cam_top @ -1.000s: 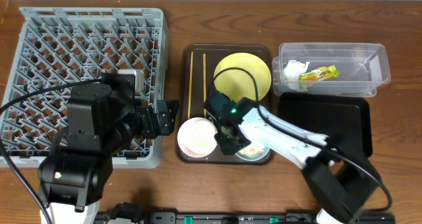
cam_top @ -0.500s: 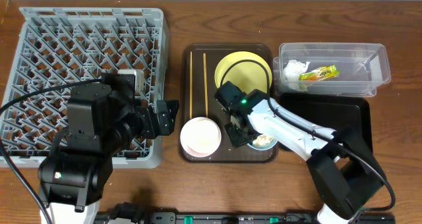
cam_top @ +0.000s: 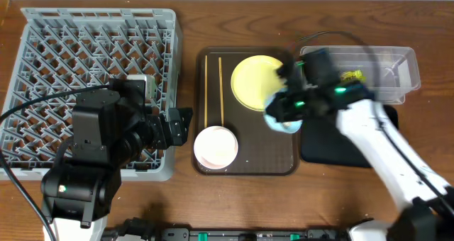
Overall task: Sort waste into correct bins and load items into the dishwasher
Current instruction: 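Grasp the light-blue bowl with the right gripper, then tip the light-blue bowl over the black tray to dump the rice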
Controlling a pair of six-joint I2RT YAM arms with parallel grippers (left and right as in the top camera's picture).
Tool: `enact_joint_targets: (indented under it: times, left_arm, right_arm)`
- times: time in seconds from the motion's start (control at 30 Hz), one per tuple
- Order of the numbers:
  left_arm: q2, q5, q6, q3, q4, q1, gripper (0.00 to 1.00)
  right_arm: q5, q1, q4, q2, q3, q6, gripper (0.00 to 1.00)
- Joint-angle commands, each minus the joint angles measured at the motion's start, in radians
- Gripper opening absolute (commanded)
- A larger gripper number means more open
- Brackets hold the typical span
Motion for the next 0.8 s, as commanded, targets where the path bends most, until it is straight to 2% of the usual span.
enact_joint_targets:
  times: [0.0,0.17,0.3,0.37,0.53,0.77]
  left_arm:
    - [0.0,0.016,-0.013,0.014,0.001,-0.002,1.0]
    - [0.0,0.016,-0.013,0.014,0.001,-0.002,1.0]
    - [0.0,0.016,-0.013,0.014,0.001,-0.002,1.0]
    - [0.0,0.016,-0.013,0.014,0.001,-0.002,1.0]
    - [0.0,0.016,-0.013,0.014,0.001,-0.002,1.0]
    - [0.0,0.016,-0.013,0.014,0.001,-0.002,1.0]
  right_arm:
    - [-0.185,-0.148,-0.065,-0.035,0.0,-0.067,0.01]
    - [-0.323,-0.304,-0.103,-0.035,-0.062,-0.134,0.01]
    - [-0.472,-0.446,-0.023,-0.033,-0.177,-0.132,0.01]
    - [-0.589,-0.523,0.03,-0.028,-0.238,-0.133,0.01]
    - [-0.955,-0.739,0.339,-0.021,-0.423,-0.132,0.01]
    - [-1.028,-0.848,0.392,-0.021,-0.474,-0.145,0.01]
